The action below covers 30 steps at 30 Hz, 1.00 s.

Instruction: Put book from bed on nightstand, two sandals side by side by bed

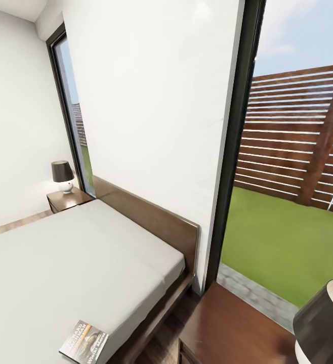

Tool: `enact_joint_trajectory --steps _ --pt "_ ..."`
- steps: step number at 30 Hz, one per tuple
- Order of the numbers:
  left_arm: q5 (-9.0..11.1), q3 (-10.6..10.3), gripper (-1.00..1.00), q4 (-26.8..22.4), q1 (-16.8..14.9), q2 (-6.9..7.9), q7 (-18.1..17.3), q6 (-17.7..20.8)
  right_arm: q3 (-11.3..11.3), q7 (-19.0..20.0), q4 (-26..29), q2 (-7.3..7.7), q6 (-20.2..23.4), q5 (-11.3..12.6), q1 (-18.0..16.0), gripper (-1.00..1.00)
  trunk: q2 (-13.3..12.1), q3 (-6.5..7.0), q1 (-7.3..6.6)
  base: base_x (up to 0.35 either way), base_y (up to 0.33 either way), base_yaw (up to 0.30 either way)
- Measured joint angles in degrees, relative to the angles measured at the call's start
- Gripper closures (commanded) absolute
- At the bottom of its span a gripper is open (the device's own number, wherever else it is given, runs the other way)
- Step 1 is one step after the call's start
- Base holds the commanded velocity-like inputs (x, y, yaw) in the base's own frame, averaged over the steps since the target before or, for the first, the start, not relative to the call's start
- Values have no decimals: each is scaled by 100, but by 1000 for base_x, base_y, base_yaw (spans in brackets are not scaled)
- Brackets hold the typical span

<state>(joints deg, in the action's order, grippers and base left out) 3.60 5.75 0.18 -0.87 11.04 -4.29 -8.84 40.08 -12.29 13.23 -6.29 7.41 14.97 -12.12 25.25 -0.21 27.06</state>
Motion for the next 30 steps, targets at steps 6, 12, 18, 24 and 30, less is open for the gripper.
enact_joint_trajectory --steps 6,12,18,24,30 --pt "-2 0 -100 -1 -5 -11 -2 0 -2 0 1 -6 -1 1 0 -100 0 -9 0 0 0 132" --pt "-3 -1 -100 -4 -5 -61 3 0 2 0 1 -14 -1 -4 1 -100 -2 -31 0 0 0 202" --pt "-3 -1 -100 -2 -4 -78 4 0 2 0 1 -15 -1 -6 2 -100 -5 -62 -1 0 0 194" --pt "-3 -2 -100 -5 -6 -98 4 2 11 1 0 -19 -2 -8 3 -100 -9 -99 -1 0 0 175" --pt "-3 -1 -100 -2 -4 -128 7 7 19 1 5 -18 -2 -12 3 -100 -8 -143 -1 0 -1 160"
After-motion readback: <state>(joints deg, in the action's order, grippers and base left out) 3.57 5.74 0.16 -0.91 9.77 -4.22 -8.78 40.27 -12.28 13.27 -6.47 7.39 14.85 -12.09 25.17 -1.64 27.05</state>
